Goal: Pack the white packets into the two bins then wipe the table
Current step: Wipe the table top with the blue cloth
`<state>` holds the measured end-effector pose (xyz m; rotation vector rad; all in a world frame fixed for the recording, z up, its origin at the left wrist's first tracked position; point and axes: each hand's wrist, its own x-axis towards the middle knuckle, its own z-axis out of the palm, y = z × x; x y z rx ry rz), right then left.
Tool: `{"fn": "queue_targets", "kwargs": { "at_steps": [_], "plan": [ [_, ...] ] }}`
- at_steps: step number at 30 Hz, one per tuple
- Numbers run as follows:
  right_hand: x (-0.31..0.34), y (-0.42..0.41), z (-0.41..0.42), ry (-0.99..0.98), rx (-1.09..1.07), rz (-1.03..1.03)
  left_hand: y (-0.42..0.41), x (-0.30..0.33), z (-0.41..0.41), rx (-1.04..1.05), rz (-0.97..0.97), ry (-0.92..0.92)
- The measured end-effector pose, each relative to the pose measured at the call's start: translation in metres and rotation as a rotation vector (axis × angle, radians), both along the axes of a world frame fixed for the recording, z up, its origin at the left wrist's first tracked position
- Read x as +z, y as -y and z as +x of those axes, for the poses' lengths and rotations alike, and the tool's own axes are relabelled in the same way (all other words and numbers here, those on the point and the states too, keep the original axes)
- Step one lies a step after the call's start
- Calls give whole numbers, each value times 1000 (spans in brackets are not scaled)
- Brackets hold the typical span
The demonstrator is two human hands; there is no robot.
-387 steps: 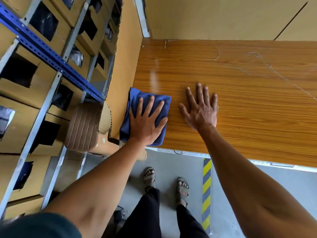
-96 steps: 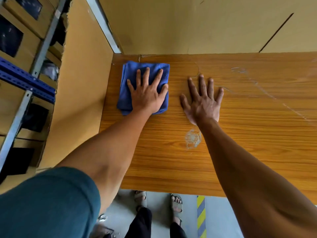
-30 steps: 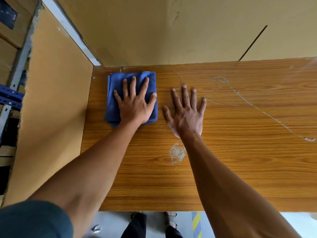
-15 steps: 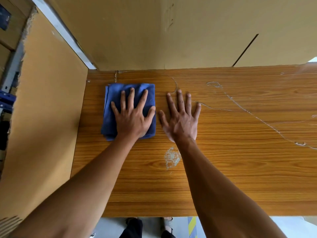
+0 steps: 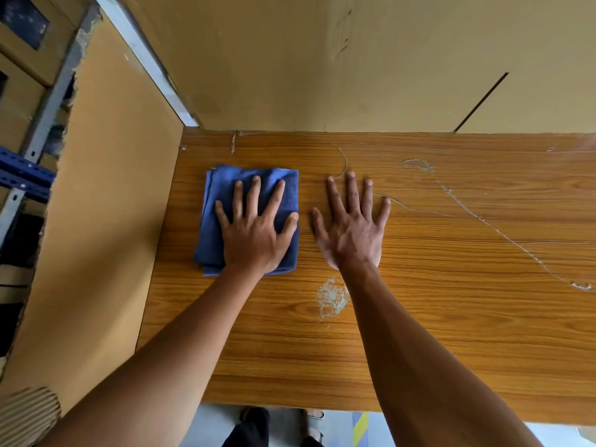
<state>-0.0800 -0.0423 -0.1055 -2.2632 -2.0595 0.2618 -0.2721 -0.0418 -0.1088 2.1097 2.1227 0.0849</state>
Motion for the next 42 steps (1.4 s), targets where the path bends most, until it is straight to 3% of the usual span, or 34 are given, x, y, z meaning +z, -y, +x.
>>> {"fn": "queue_targets", "kwargs": {
  "at_steps": [8, 16, 26, 35, 42],
  "plan": [
    [-3, 0, -1, 8, -5, 18, -114, 6, 5, 58, -52, 32],
    [0, 1, -1, -6, -13, 21, 32, -1, -5, -15, -5, 14],
    [-2, 1, -1, -4, -6, 11, -93, 6, 11, -3, -79, 16],
    [8, 21, 45, -92, 113, -3, 78, -1, 50, -141, -20, 6],
    [8, 4, 125, -44, 82, -40, 28, 1, 107, -110, -49, 4]
  ]
}}
